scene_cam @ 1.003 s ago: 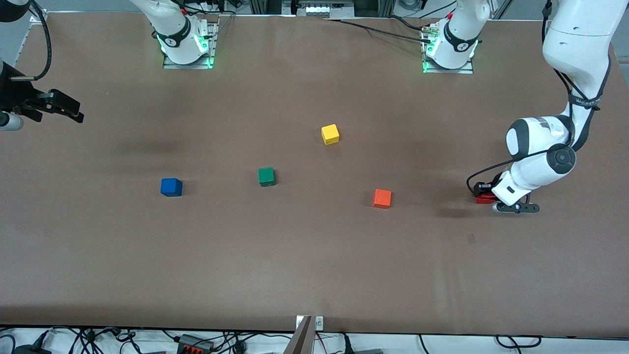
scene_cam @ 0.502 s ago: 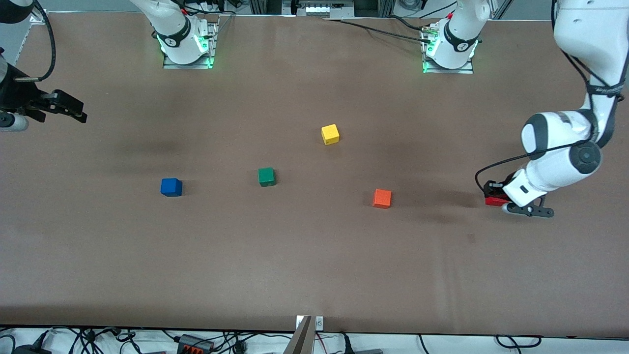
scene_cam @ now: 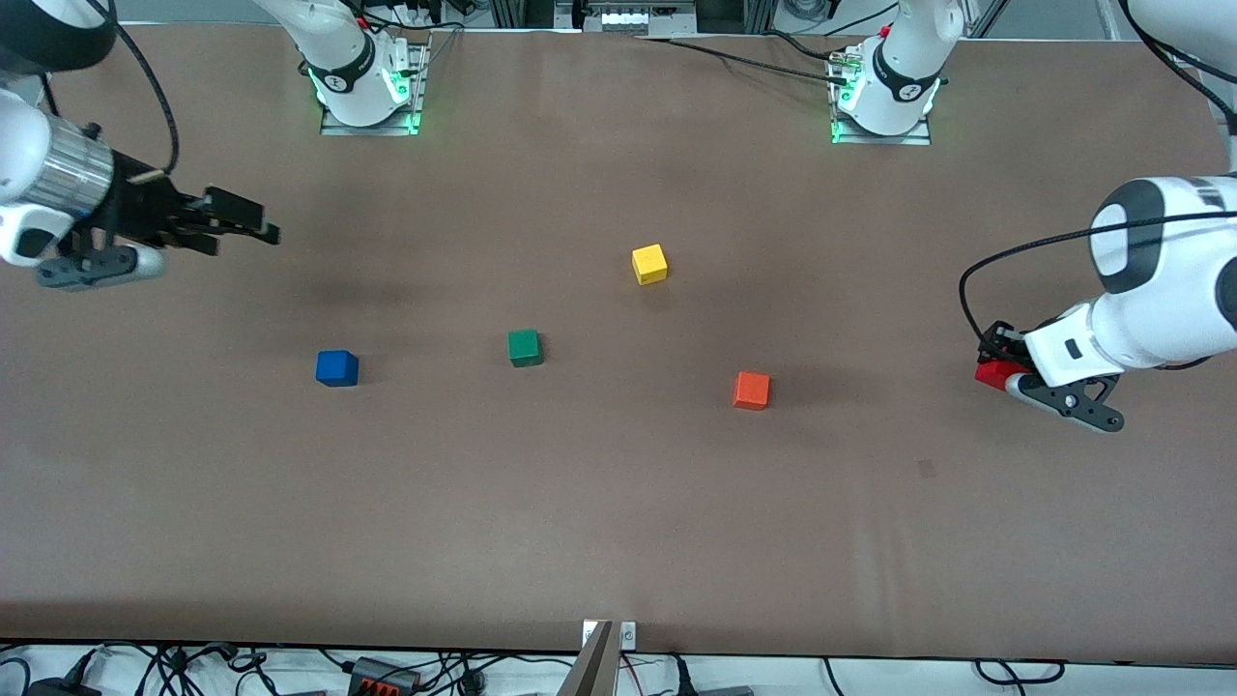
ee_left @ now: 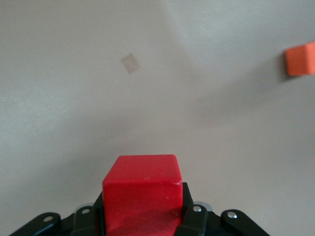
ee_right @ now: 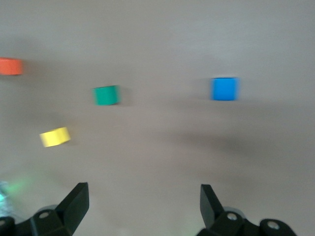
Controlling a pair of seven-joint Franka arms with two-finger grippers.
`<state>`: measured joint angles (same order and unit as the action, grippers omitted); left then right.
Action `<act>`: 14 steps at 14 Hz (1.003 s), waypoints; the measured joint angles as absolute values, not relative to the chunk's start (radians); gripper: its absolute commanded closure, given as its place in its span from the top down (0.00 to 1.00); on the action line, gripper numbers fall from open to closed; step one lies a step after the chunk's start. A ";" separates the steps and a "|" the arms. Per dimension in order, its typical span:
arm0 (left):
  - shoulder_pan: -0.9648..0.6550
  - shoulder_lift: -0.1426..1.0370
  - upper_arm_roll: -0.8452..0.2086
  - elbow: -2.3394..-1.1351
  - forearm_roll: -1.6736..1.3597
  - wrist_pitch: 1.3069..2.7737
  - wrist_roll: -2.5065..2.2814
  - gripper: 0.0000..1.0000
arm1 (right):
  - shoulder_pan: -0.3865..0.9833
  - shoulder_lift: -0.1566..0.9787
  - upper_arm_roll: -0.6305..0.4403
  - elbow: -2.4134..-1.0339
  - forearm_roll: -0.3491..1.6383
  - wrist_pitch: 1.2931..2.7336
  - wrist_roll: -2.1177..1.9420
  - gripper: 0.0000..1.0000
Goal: Pass red block to right arm, stack on blue
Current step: 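Carry the red cube toward the middle while the right gripper approaches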
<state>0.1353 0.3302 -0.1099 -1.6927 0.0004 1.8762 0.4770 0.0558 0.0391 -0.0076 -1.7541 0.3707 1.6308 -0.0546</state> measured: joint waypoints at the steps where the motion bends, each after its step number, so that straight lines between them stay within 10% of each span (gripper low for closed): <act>1: 0.135 0.330 -0.111 -1.674 -0.028 1.841 0.525 0.24 | 0.064 0.062 -0.007 -1.755 0.439 1.629 -0.075 1.00; 14: 0.083 0.472 -0.165 -1.655 -1.075 1.752 1.663 0.16 | 0.074 0.291 -0.007 -1.755 1.244 1.624 -0.286 1.00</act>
